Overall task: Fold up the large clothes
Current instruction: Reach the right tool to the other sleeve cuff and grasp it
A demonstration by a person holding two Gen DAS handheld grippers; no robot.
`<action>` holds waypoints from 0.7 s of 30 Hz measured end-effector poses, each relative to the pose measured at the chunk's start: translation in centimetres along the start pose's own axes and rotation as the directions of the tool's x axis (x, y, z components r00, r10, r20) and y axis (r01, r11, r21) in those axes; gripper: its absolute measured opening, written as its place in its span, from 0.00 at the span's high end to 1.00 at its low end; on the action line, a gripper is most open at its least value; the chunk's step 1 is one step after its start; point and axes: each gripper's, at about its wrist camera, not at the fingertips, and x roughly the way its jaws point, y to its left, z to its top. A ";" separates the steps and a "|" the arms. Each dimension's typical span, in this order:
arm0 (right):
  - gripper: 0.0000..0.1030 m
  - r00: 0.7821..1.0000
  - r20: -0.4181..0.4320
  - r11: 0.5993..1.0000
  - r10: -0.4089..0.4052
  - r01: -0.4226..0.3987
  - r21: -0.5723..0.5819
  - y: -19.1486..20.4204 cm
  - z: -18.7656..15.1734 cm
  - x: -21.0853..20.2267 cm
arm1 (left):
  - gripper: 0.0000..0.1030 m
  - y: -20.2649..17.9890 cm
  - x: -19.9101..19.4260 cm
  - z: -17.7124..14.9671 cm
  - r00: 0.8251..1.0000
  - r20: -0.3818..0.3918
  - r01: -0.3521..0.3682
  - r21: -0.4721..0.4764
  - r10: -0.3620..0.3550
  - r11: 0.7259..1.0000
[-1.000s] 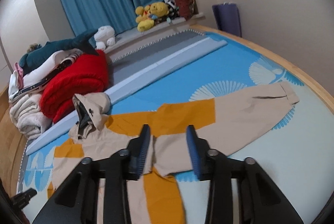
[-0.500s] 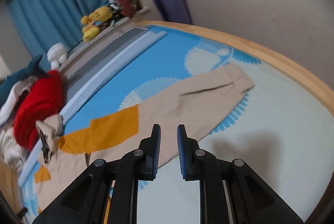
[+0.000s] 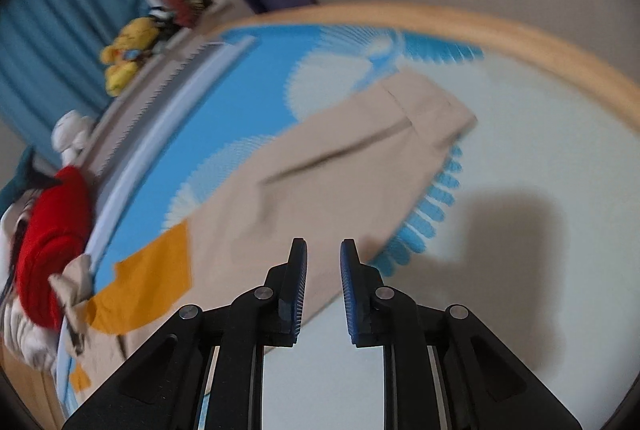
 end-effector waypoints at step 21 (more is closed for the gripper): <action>0.88 1.000 0.008 0.975 -0.011 0.009 0.223 -4.3 2.9 6.3 | 0.78 0.4 0.8 0.5 1.000 -0.002 0.012 0.002 -0.012 1.000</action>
